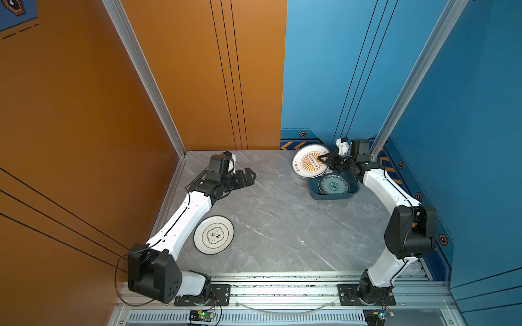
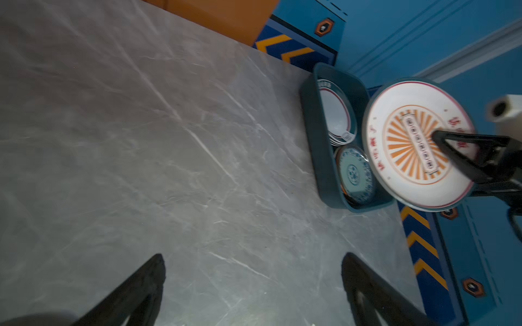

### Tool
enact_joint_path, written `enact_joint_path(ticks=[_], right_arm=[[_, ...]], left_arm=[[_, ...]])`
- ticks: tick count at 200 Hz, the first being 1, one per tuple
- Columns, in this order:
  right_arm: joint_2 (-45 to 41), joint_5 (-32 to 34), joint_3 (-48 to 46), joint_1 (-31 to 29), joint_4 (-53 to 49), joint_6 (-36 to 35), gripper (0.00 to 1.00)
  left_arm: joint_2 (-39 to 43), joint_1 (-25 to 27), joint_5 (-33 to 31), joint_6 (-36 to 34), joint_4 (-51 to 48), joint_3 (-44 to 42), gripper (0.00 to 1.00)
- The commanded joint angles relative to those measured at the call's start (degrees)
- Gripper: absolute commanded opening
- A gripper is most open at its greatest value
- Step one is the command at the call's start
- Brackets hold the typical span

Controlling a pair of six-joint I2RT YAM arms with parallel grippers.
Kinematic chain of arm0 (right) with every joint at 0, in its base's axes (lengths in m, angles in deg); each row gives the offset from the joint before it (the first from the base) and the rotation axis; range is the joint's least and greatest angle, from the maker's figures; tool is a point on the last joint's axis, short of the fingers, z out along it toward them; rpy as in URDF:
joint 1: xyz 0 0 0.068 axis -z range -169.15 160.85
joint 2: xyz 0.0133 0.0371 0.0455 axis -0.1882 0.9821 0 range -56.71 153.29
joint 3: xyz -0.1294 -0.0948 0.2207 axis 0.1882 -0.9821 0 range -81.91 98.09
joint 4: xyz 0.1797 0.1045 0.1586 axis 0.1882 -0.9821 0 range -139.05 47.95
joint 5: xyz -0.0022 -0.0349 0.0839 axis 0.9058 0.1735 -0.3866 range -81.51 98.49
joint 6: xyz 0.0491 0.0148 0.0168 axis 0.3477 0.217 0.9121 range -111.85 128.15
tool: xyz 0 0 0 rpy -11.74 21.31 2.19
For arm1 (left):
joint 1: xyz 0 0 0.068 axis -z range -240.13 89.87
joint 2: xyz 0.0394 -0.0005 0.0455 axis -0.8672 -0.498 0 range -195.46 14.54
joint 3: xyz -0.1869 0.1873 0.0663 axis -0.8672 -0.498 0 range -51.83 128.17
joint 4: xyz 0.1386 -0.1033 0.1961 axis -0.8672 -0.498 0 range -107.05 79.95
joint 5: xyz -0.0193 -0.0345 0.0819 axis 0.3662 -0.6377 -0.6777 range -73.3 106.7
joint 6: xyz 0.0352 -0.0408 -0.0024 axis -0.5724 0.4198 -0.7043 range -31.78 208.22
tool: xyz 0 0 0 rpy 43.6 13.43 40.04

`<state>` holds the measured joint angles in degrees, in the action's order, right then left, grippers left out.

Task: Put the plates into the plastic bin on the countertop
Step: 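Carry sunburst plate into bin with right gripper while left gripper moves to face-print plate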

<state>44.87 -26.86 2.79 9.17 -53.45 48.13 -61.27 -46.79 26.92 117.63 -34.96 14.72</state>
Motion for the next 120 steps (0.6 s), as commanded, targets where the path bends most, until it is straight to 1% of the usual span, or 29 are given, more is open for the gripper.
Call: enact_joint_path(ticks=[1,24,36,46,72,97,120], right_arm=[[6.1,4.3,5.3,2.7,-2.8,-1.3,0.00],[13.9,4.7,11.4,4.7,-1.9,0.5,0.00],[16.7,5.2,14.3,5.2,-1.4,1.3,0.00],[20.5,5.5,16.6,5.5,-1.5,1.9,0.00],[26.8,4.3,21.5,5.8,-1.0,3.2,0.00],[30.5,3.8,22.3,5.7,2.6,5.2,0.00],[34.4,4.5,25.6,5.5,-0.1,4.5,0.00]], left_arm=[[4.1,-3.9,-9.9,-2.9,-7.8,-5.0,0.98],[8.9,-10.7,-9.9,-2.1,-8.6,-12.5,0.98],[12.0,-12.9,-9.7,-1.2,-8.4,-16.2,0.98],[14.6,-13.9,-9.6,-0.8,-8.4,-18.9,0.98],[19.8,-15.7,-9.7,-1.0,-9.1,-23.8,0.98],[21.8,-18.4,-8.3,-1.8,-10.1,-26.4,0.98],[22.8,-18.7,-7.5,-1.4,-10.1,-27.4,0.98]])
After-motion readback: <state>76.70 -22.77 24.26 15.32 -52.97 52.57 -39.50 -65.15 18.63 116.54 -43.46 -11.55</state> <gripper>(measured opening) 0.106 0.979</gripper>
